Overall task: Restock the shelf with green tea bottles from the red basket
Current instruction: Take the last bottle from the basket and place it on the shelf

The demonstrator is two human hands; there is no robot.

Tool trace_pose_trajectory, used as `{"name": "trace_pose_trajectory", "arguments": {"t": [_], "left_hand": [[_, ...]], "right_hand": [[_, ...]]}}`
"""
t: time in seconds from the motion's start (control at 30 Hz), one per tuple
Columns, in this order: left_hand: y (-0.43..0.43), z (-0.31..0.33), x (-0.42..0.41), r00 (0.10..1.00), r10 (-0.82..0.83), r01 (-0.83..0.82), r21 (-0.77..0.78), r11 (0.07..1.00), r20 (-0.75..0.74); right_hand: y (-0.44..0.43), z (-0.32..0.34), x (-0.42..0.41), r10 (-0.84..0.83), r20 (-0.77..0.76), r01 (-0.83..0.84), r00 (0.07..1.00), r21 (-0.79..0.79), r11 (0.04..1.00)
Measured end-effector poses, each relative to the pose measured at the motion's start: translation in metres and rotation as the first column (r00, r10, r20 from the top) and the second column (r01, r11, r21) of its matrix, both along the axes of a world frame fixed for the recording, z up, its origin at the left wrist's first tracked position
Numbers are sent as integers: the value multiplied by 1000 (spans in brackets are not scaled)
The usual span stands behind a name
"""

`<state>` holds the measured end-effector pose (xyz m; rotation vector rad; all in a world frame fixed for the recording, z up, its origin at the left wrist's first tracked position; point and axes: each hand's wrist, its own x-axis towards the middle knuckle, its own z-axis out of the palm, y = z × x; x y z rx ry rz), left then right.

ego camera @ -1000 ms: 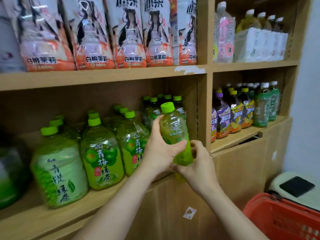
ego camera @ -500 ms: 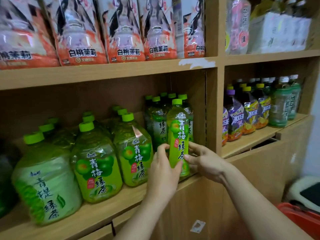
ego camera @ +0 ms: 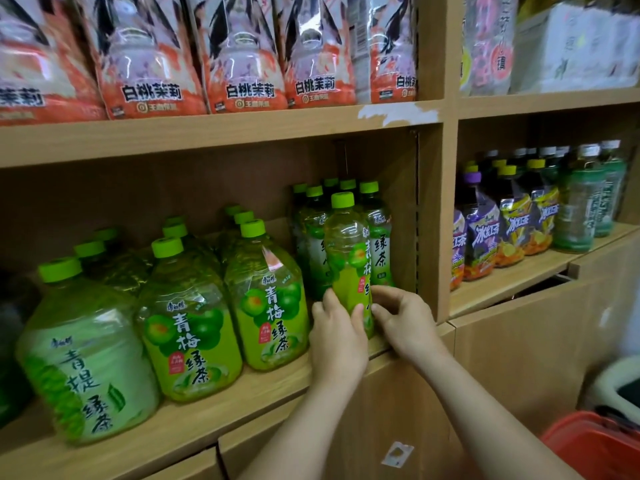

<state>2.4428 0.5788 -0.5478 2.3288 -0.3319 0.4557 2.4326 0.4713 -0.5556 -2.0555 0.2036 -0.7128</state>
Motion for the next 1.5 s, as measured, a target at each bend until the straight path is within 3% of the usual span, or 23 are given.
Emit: {"name": "trace_pose_trajectory", "arguments": {"t": [0.23, 0.43, 0.63, 0.73, 0.8, 0.9, 0.97, 1.03, 1.17, 1.3, 1.5], "left_hand": [[-21, 12, 31, 984, 94, -101, -40, 994, -148], [-23, 7, 50, 984, 114, -119, -34, 992, -134], [-27, 6, 50, 985, 110, -122, -88, 989, -137], [-21, 13, 28, 990, 19, -30, -78, 997, -137], [-3, 16, 4, 994, -92, 88, -71, 994, -61], [50, 18, -32, 963, -122, 146, -86, 986, 239], [97, 17, -45, 884, -3, 10, -13, 1000, 467], [144, 17, -50, 818, 116, -194, 80, 978, 564], [225, 14, -38, 814, 306, -428, 155, 890, 494], [254, 8, -25, 849, 297, -434, 256, 864, 437], [257, 12, -21, 816, 370, -536, 342, 772, 444]], "right_hand": [[-6, 1, 5, -75, 126, 94, 989, -154, 984], [-18, 0, 12, -22, -81, -3, 997, -297, 955], [-21, -4, 15, -31, -124, -4, 992, -274, 962], [-14, -4, 8, -58, -101, 31, 993, -251, 967], [-3, 0, -1, -18, 26, 23, 1000, -218, 976], [29, 11, -11, 156, 99, -140, 983, -153, 978], [54, 12, -9, 232, 59, -223, 971, -121, 967], [77, 12, -5, 242, 19, -240, 970, -88, 967], [119, 14, 3, 111, -53, -114, 992, -47, 992], [141, 12, 6, -43, -71, 37, 996, -91, 995], [148, 20, 6, -84, -148, 56, 985, -185, 981]]}}
